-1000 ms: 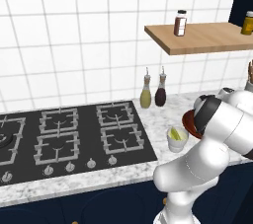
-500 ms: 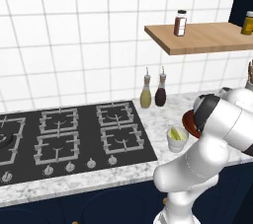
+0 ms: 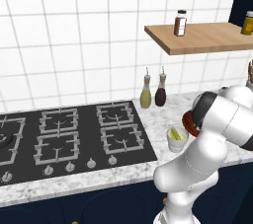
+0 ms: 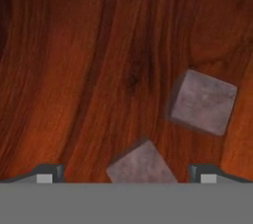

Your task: Grab a lemon wedge from the fridge and one ice cube from the ice bowl, and put them in the glass of lemonade.

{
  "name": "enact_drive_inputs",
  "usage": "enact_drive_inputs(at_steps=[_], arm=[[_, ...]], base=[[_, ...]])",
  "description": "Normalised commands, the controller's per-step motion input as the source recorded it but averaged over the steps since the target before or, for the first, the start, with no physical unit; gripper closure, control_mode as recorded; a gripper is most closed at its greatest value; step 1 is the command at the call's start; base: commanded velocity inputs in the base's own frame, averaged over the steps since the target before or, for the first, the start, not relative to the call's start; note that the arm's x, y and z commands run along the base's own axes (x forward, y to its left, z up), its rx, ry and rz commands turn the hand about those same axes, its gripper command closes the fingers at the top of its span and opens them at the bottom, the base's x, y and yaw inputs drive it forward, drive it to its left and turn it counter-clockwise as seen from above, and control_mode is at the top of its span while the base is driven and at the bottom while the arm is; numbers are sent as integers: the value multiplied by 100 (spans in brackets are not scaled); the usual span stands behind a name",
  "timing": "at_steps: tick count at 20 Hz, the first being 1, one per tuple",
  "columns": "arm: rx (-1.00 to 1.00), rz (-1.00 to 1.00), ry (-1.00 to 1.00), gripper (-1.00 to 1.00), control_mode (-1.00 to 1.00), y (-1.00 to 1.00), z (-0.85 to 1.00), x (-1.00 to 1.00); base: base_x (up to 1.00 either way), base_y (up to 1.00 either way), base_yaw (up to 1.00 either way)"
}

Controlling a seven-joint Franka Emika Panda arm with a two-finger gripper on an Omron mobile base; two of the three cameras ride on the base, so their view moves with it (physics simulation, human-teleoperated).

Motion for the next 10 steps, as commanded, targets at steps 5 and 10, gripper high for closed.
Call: enact_drive_inputs(at_steps=[5, 10], arm=[[-1, -1, -1, -100, -100, 0, -31, 0], [0, 0, 0, -100, -100, 0, -5, -4]], base=[[0, 0, 0], [0, 0, 0]])
